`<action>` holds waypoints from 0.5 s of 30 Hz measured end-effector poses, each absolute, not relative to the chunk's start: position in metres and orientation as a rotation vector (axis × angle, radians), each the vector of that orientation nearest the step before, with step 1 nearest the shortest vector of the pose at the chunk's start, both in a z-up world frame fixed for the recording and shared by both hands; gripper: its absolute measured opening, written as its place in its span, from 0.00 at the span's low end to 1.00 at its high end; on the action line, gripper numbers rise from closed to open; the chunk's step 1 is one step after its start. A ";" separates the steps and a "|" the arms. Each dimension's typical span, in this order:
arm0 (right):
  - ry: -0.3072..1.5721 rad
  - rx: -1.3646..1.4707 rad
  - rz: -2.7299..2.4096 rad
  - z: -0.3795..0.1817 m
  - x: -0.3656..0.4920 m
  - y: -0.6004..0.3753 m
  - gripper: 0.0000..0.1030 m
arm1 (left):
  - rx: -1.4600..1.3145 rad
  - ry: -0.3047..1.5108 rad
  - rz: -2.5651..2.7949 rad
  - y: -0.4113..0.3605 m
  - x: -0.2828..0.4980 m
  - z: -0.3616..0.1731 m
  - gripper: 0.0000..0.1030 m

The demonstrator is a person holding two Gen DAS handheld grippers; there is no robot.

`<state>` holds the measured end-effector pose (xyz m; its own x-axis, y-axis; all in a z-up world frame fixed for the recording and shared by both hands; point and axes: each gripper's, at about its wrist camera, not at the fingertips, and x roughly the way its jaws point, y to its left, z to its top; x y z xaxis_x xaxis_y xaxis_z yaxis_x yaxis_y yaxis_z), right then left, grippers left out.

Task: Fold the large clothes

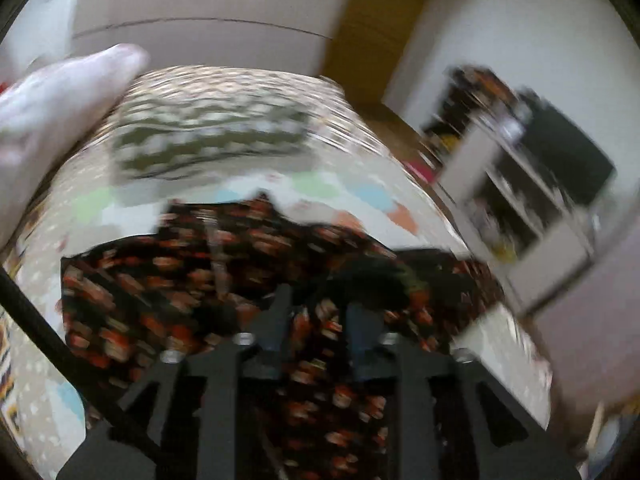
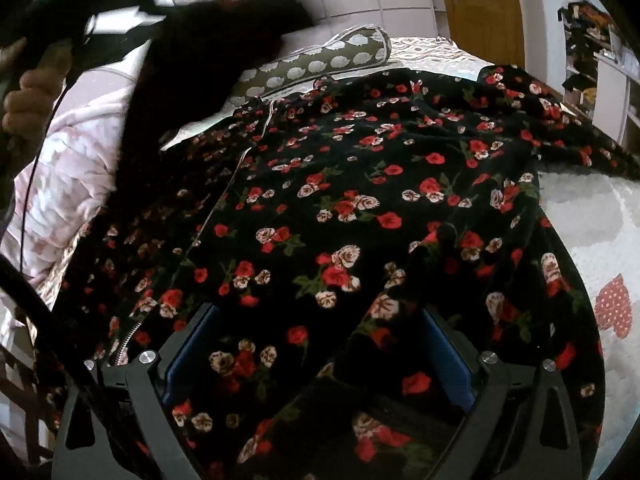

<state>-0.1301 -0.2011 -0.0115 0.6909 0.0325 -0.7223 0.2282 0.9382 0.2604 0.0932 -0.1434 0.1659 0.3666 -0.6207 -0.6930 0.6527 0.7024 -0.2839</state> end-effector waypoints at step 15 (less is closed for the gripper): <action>0.759 0.438 -0.087 -0.011 -0.137 -0.212 0.96 | 0.038 0.818 -0.421 0.014 0.027 0.116 0.72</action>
<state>-0.1367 -0.2120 -0.0114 0.7264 0.0793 -0.6827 0.2324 0.9065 0.3525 0.0275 0.0136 0.1158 0.6061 -0.3496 -0.7144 0.3785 0.9168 -0.1275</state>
